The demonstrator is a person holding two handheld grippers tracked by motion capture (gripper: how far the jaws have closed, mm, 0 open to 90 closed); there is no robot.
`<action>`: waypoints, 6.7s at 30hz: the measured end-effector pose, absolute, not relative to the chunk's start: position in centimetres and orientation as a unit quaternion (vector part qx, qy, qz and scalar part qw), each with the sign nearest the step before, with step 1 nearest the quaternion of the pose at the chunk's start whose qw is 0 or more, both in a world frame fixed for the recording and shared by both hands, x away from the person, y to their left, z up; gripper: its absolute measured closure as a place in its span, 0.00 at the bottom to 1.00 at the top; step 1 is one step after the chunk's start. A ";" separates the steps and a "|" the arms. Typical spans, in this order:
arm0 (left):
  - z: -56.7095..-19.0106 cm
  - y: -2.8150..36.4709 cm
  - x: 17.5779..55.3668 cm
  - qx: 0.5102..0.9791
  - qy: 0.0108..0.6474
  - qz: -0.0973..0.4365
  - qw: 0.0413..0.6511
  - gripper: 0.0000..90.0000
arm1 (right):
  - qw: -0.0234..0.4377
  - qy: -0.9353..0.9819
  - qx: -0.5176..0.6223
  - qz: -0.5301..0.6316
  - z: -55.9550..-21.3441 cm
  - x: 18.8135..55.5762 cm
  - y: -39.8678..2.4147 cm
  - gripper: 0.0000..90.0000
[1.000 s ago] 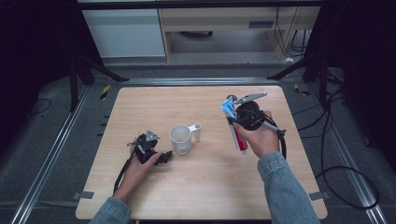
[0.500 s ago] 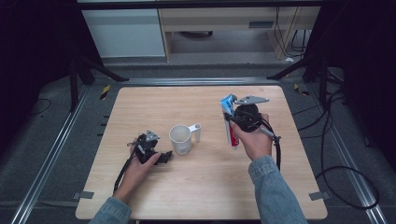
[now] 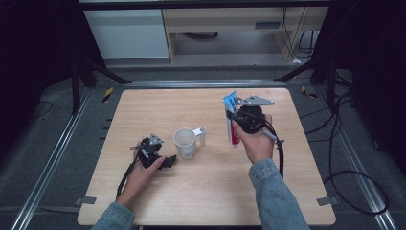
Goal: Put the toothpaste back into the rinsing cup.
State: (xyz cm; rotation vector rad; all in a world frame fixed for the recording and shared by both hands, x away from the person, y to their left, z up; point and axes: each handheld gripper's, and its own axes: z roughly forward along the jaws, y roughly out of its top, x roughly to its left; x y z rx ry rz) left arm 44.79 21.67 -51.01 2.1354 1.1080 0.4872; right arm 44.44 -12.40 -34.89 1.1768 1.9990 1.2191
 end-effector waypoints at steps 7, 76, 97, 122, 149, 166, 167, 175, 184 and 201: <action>-51.0 21.6 44.8 0.818 0.426 0.187 0.339 0.00 | 0.253 0.733 0.426 0.467 -34.6 44.6 -11.3 0.82; -51.0 21.6 44.9 0.817 0.427 0.187 0.339 0.00 | 0.301 0.681 0.388 0.544 -30.4 44.6 -2.9 0.81; -51.0 21.6 44.9 0.817 0.426 0.187 0.339 0.00 | 0.304 0.667 0.385 0.561 -30.9 43.4 -0.6 0.81; -51.0 21.6 44.9 0.819 0.425 0.186 0.337 0.00 | 0.286 0.664 0.398 0.565 -34.9 43.0 1.2 0.81; -51.0 21.6 45.0 0.820 0.425 0.187 0.336 0.00 | 0.265 0.662 0.418 0.562 -38.7 44.0 1.2 0.81; -51.0 21.6 45.0 0.819 0.425 0.187 0.337 0.00 | 0.251 0.661 0.432 0.561 -40.7 44.5 0.9 0.81; -51.0 21.6 45.0 0.819 0.425 0.187 0.337 0.00 | 0.250 0.658 0.434 0.562 -40.9 44.6 0.8 0.81; -51.0 21.6 45.0 0.819 0.425 0.187 0.337 0.00 | 0.244 0.655 0.439 0.564 -41.3 44.6 0.8 0.81; -51.0 21.6 45.0 0.820 0.423 0.188 0.336 0.00 | 0.233 0.657 0.446 0.561 -41.9 44.6 1.1 0.81; -51.0 21.6 45.0 0.821 0.423 0.188 0.336 0.00 | 0.220 0.660 0.455 0.555 -43.1 44.5 1.0 0.81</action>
